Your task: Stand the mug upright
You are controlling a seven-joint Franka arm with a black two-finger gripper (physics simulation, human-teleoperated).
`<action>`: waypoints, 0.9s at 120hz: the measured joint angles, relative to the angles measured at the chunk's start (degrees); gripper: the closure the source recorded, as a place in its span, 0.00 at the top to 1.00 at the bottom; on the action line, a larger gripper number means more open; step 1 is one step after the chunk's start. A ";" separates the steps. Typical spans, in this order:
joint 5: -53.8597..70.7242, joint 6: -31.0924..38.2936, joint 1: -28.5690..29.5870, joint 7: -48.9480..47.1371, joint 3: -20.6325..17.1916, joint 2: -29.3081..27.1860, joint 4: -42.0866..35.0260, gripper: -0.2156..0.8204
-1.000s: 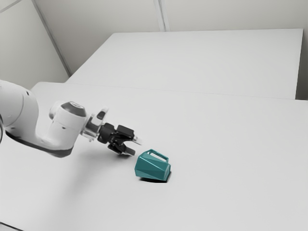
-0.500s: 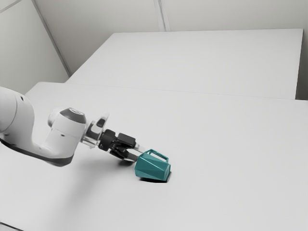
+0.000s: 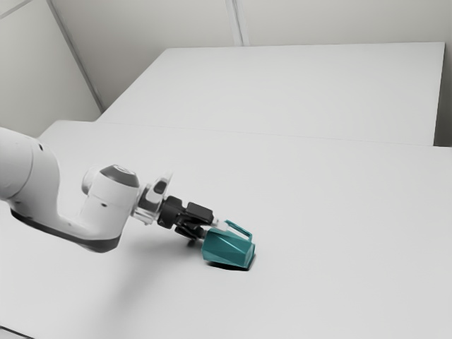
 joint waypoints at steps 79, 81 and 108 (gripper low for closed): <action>-0.51 1.65 -0.05 0.39 -2.09 -1.06 -1.09 0.21; -0.50 1.67 -0.06 0.36 -2.10 -1.07 -1.07 0.21; -0.71 1.44 0.03 0.18 -2.07 -2.75 0.30 0.09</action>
